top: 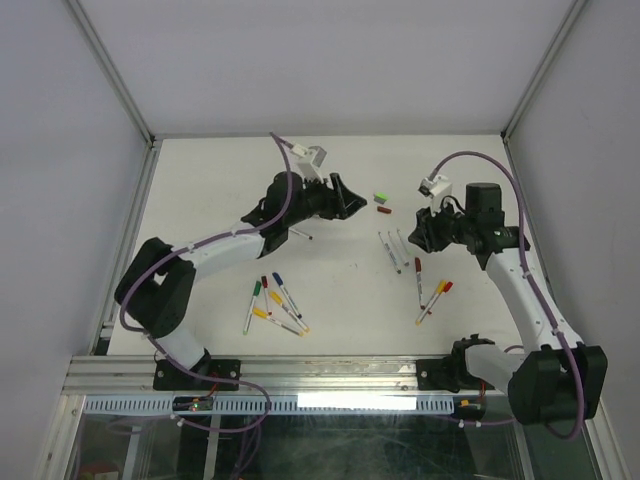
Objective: Open the pen caps
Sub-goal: Pick up the pen from the center of the board.
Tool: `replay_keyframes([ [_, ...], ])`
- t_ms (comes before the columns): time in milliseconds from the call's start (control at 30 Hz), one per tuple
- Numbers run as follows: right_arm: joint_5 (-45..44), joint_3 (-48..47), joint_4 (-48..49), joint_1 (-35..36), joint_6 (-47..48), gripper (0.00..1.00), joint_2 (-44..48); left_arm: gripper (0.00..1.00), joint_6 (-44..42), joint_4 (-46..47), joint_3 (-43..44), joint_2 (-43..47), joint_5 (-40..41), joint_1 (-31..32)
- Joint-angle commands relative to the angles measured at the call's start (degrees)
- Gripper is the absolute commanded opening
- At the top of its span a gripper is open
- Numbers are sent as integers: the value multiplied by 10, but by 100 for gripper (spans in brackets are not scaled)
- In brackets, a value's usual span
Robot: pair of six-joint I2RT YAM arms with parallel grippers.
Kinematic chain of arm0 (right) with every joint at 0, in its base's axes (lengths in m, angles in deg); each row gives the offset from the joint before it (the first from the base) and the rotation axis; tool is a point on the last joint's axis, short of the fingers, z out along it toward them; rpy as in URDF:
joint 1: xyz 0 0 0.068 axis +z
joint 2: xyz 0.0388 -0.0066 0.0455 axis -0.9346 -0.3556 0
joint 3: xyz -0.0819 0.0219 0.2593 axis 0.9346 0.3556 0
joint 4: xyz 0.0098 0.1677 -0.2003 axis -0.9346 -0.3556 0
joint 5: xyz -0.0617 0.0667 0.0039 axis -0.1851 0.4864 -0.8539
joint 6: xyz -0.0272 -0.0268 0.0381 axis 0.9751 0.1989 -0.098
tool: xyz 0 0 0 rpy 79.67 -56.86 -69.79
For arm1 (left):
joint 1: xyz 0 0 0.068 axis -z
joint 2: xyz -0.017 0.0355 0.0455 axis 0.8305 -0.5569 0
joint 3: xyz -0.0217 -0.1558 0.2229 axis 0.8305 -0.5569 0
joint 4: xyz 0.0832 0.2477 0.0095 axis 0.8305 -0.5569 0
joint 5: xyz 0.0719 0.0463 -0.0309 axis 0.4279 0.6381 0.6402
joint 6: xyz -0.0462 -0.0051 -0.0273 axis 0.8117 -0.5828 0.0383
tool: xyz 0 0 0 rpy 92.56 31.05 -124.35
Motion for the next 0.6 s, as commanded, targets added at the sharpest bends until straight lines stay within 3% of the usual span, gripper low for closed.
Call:
replay_keyframes([
  [0,31,6,34,-6,6,37,52,66,10,219,-127,90,-88,-33],
  [67,25,13,47,-7,7,46,76,75,25,266,-191,123,-105,-50],
  [167,7,40,68,-7,-4,84,92,85,30,310,-259,176,-127,-70],
  [233,29,57,55,-7,3,97,76,93,31,338,-304,213,-132,-79],
  [267,35,53,33,-7,18,98,60,98,33,350,-327,231,-128,-82],
  [367,5,13,-31,-7,29,97,17,99,34,397,-397,284,-110,-93],
  [567,-91,56,-44,-5,42,94,10,99,64,396,-507,399,-70,-95],
])
